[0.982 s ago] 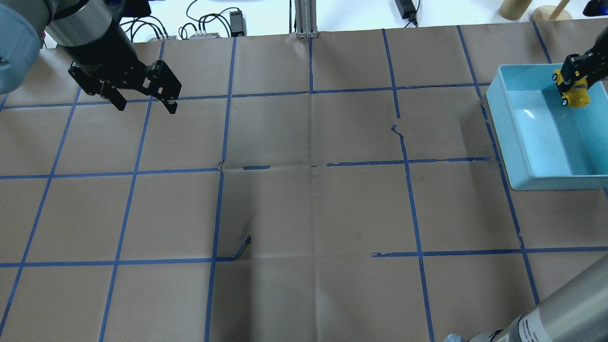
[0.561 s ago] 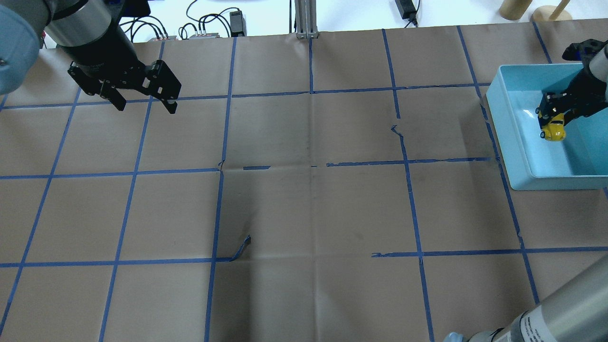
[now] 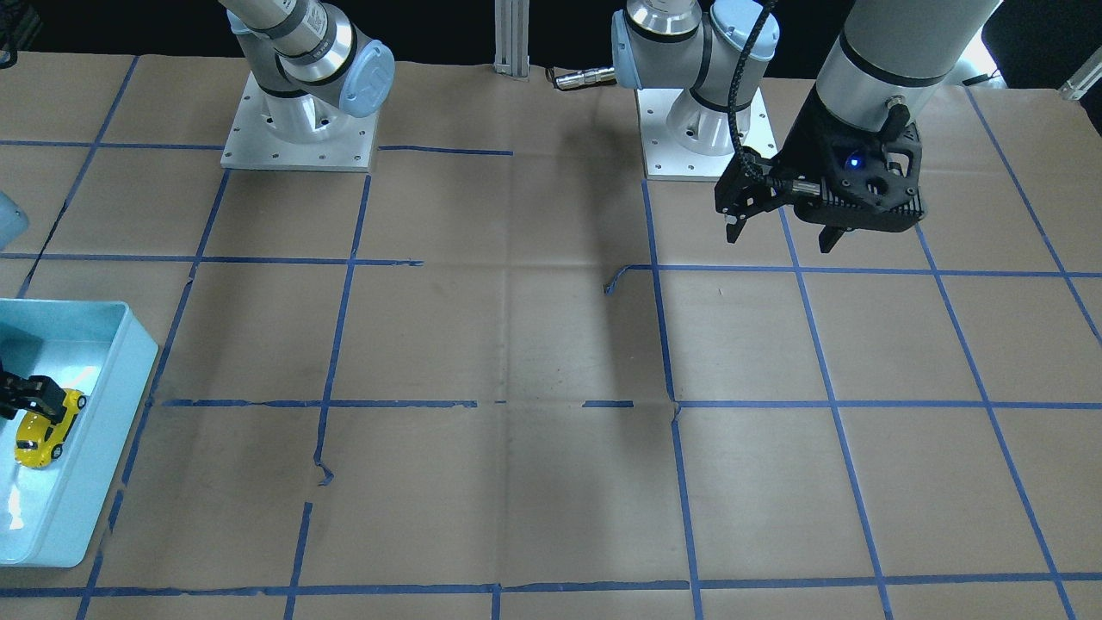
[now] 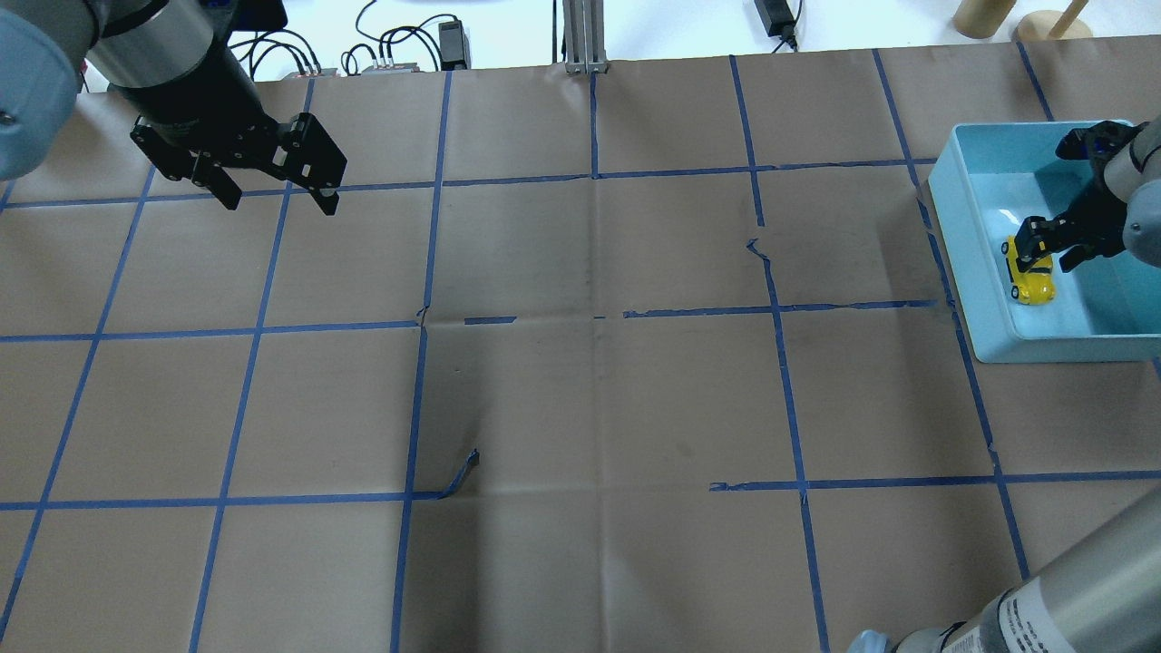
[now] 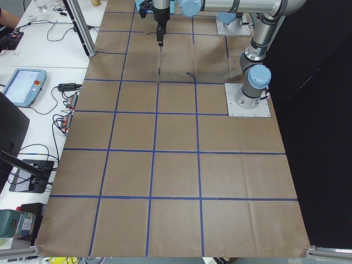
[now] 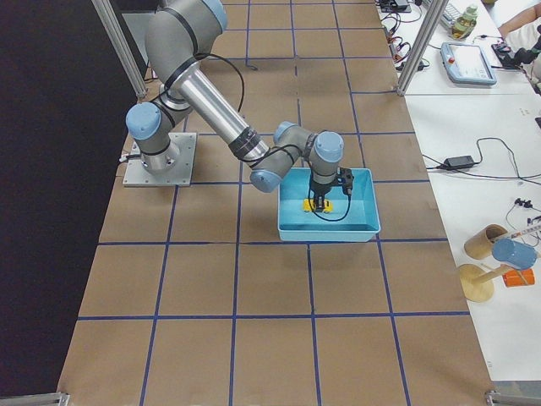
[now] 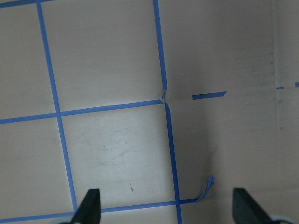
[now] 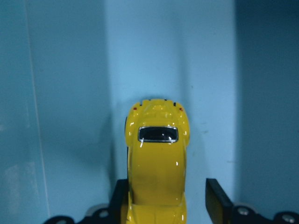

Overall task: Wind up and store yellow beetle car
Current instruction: 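Open the right gripper and raise it out of the tray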

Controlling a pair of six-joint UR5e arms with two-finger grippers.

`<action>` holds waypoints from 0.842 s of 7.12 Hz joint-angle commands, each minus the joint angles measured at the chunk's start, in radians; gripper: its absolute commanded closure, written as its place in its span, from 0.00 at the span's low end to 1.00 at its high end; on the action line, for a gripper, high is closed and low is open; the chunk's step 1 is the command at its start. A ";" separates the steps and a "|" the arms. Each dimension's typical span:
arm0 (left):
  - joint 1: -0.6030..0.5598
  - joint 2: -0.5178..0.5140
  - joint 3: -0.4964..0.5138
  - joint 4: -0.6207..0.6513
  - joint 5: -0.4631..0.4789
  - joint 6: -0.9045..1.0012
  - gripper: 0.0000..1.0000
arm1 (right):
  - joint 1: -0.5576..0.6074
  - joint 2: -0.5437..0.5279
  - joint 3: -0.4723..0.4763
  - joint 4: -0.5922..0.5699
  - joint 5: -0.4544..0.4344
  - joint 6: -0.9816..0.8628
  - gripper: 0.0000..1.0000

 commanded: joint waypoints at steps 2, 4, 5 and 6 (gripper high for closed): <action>0.001 0.000 0.000 0.000 -0.002 0.001 0.01 | 0.001 -0.088 -0.094 0.186 -0.003 0.005 0.00; 0.001 0.000 0.000 0.000 -0.002 0.001 0.01 | 0.016 -0.148 -0.158 0.293 0.001 0.010 0.00; 0.001 0.000 0.000 0.000 -0.002 0.001 0.01 | 0.048 -0.188 -0.174 0.364 0.001 0.025 0.00; 0.001 0.000 0.000 0.000 -0.002 0.001 0.01 | 0.093 -0.254 -0.195 0.441 0.001 0.118 0.00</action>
